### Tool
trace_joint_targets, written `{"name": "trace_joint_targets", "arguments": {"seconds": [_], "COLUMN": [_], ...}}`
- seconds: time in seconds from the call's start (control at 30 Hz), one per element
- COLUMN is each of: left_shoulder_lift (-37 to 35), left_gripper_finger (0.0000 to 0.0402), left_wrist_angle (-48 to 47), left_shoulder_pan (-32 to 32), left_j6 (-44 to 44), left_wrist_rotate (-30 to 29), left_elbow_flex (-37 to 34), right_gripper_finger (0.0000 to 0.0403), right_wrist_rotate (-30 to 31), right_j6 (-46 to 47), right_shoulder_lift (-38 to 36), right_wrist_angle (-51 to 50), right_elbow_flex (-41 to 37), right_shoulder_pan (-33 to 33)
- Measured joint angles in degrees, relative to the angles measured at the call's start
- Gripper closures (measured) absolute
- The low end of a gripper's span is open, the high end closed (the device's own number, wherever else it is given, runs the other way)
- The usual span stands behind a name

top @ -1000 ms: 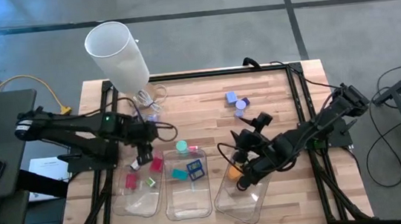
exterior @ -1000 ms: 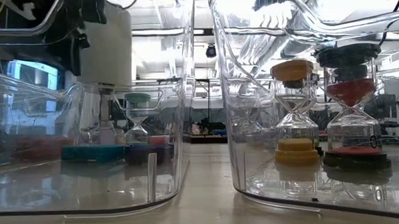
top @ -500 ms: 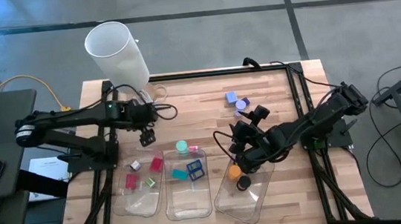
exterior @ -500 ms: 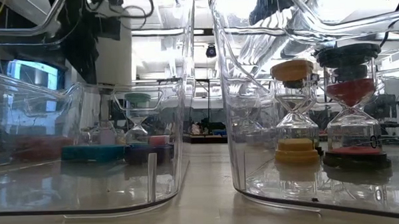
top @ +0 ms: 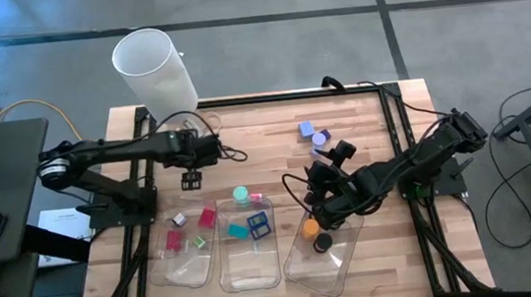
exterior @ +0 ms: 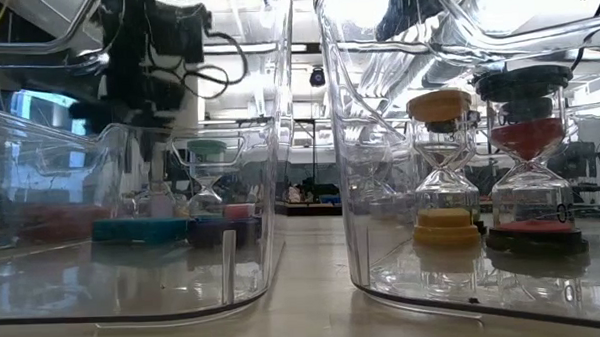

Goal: Pick & Place Office items
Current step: Put the left purple hourglass into the right bin

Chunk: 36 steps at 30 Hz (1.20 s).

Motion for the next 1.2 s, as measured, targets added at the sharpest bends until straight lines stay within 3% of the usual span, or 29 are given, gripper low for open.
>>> {"name": "trace_joint_targets", "arguments": {"seconds": [0.23, 0.9, 1.2], "left_shoulder_lift": [5.8, 23.2, 22.2], "left_gripper_finger": [0.0087, 0.0087, 0.0087], "left_wrist_angle": [4.4, 5.2, 5.4], "left_shoulder_pan": [3.3, 11.2, 10.3], "left_j6": [4.1, 4.5, 3.9], "left_wrist_rotate": [0.1, 10.9, 10.5], "left_elbow_flex": [0.0, 0.3, 0.1], "right_gripper_finger": [0.0152, 0.0152, 0.0152], "right_wrist_rotate": [-1.3, -1.3, -1.6], "right_j6": [0.0, 0.0, 0.0], "right_shoulder_lift": [0.0, 0.0, 0.0], "right_wrist_angle": [0.0, -0.2, -0.3], "right_elbow_flex": [0.0, 0.0, 0.0], "right_shoulder_pan": [0.0, 0.0, 0.0]}}
